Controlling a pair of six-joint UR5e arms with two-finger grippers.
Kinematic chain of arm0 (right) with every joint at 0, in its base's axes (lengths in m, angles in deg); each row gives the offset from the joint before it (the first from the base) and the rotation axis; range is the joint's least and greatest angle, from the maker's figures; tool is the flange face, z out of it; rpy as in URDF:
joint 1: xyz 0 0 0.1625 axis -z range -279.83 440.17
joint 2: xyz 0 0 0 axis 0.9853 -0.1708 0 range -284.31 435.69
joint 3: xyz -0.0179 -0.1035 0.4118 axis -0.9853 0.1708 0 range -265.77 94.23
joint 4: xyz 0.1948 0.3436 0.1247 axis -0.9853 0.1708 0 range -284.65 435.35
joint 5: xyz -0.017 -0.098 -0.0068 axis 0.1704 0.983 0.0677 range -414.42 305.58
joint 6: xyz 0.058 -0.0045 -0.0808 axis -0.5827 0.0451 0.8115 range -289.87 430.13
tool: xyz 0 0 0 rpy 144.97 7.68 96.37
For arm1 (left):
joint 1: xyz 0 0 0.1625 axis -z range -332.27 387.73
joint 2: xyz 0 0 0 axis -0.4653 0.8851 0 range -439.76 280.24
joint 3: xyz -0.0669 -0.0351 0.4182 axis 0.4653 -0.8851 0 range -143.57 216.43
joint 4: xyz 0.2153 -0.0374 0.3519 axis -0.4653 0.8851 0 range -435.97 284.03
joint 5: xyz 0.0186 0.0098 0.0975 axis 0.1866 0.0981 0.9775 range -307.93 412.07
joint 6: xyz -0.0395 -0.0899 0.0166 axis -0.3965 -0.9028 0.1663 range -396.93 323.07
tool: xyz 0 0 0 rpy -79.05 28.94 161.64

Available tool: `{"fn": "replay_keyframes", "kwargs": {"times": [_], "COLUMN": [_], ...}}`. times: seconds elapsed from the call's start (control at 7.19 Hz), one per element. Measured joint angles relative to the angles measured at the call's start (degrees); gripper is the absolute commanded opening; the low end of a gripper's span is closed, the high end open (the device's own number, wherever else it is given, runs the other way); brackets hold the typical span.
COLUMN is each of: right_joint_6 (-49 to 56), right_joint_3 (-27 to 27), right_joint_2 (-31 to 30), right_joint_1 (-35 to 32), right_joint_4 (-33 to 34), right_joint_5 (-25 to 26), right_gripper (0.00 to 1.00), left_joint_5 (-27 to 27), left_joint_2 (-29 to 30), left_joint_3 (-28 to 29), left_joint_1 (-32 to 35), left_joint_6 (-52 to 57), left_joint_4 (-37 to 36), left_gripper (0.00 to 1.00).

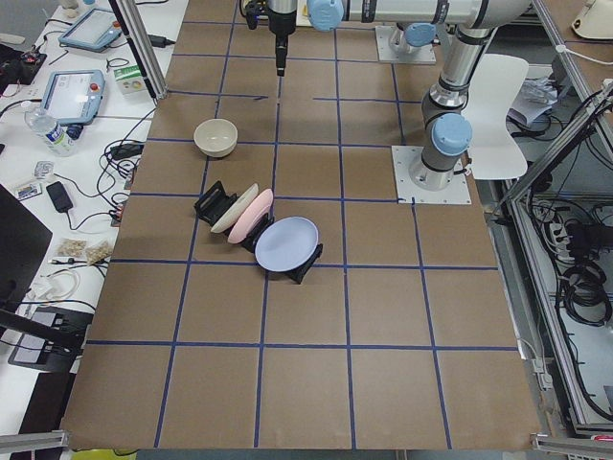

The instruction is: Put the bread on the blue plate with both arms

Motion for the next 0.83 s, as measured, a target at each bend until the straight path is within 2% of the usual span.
{"fn": "replay_keyframes", "kwargs": {"times": [0.42,0.83], "right_joint_6": [-0.28,-0.42], "right_joint_3": [-0.02,-0.02], "right_joint_2": [0.02,0.02], "right_joint_1": [0.00,0.00], "right_joint_4": [0.00,0.05], "right_joint_5": [-0.07,-0.09], "right_gripper": [1.00,1.00], "left_joint_5": [1.54,1.71], "left_joint_2": [-1.10,-1.49], "left_joint_3": [0.44,-0.31], "left_joint_1": [-7.23,-23.43], "left_joint_6": [0.81,1.01], "left_joint_4": [1.62,-0.07], "left_gripper": [1.00,1.00]}}
